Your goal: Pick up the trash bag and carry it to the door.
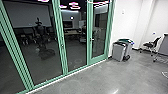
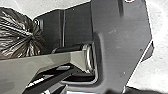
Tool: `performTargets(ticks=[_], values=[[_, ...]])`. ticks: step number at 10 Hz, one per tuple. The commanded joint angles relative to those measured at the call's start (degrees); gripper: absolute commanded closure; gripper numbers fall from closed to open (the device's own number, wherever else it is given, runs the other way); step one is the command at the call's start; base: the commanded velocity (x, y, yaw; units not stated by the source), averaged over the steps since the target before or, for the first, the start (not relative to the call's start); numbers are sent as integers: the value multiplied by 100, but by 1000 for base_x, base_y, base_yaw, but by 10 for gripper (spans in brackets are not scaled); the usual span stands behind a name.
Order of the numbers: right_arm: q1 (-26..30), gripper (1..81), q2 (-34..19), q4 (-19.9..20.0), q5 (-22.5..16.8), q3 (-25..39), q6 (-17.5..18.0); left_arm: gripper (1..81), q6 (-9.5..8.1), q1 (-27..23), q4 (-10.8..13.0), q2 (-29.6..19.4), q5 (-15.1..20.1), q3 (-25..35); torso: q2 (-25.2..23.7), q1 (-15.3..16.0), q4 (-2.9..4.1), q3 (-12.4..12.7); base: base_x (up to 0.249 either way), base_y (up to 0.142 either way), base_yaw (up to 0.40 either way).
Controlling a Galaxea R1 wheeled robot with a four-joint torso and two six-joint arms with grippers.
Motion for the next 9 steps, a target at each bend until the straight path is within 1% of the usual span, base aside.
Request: performTargets(ticks=[1,9], values=[[271,10,35,-31,-374,-12,-24,811,37,-344,37,-30,289,-4,0,0,0,0,143,-66,0],[254,10,44,-31,-374,-21,-33,811,37,-344,46,-21,289,-4,0,0,0,0,143,-66,0]])
